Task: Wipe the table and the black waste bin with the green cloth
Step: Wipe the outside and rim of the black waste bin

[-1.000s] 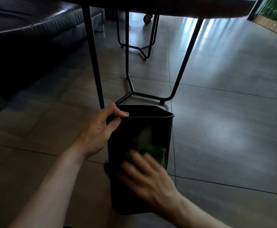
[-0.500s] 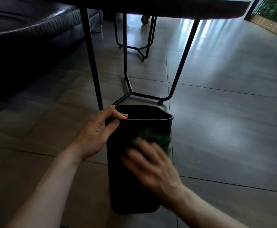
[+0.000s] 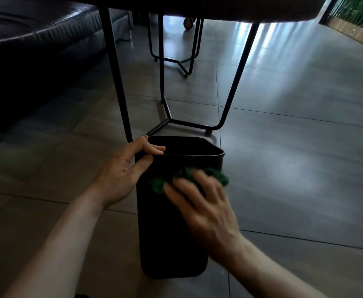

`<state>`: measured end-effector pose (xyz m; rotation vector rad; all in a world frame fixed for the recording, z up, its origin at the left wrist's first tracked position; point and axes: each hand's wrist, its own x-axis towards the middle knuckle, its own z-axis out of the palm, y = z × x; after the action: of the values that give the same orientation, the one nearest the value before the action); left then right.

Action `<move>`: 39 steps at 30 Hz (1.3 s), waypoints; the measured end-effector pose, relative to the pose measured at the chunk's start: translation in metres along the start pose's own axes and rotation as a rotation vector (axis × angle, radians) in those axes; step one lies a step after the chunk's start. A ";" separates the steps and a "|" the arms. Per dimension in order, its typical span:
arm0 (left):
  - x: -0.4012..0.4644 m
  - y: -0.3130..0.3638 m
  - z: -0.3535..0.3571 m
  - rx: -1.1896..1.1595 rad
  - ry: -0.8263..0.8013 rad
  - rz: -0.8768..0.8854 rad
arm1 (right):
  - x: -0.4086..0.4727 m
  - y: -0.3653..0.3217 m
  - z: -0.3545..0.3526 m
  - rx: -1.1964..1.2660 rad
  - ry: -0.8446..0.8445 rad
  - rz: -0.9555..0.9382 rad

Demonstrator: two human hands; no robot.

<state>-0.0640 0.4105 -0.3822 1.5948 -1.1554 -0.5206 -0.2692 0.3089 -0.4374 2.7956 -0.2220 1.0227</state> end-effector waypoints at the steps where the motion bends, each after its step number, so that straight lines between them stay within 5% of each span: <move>1: 0.000 0.000 0.000 -0.005 0.005 -0.009 | -0.019 -0.008 0.000 0.001 -0.058 -0.072; 4: -0.001 0.002 0.001 0.010 0.002 -0.009 | -0.054 -0.017 -0.014 0.103 -0.269 -0.197; 9: -0.001 0.005 0.003 0.012 0.007 -0.010 | -0.011 0.012 -0.052 0.437 -0.629 0.059; 18: 0.002 0.004 0.006 0.011 0.010 0.002 | 0.061 0.038 -0.046 0.370 0.300 0.655; 21: 0.003 -0.001 0.005 0.009 0.020 0.001 | 0.041 0.010 -0.020 0.320 0.355 0.509; 27: 0.004 -0.008 0.002 0.005 0.020 0.033 | -0.033 -0.025 0.021 0.034 -0.175 0.050; 33: 0.005 -0.012 0.001 -0.018 -0.005 0.018 | -0.069 -0.003 0.021 -0.084 -0.250 -0.497; 35: 0.006 -0.013 0.001 -0.026 -0.009 0.014 | -0.052 0.013 0.015 -0.061 -0.198 -0.465; 39: 0.007 -0.012 0.004 -0.026 -0.032 0.028 | 0.010 0.026 0.007 0.057 0.061 -0.017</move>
<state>-0.0587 0.4026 -0.3932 1.5512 -1.1885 -0.5427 -0.2625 0.2809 -0.4341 2.8067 -0.1632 1.1260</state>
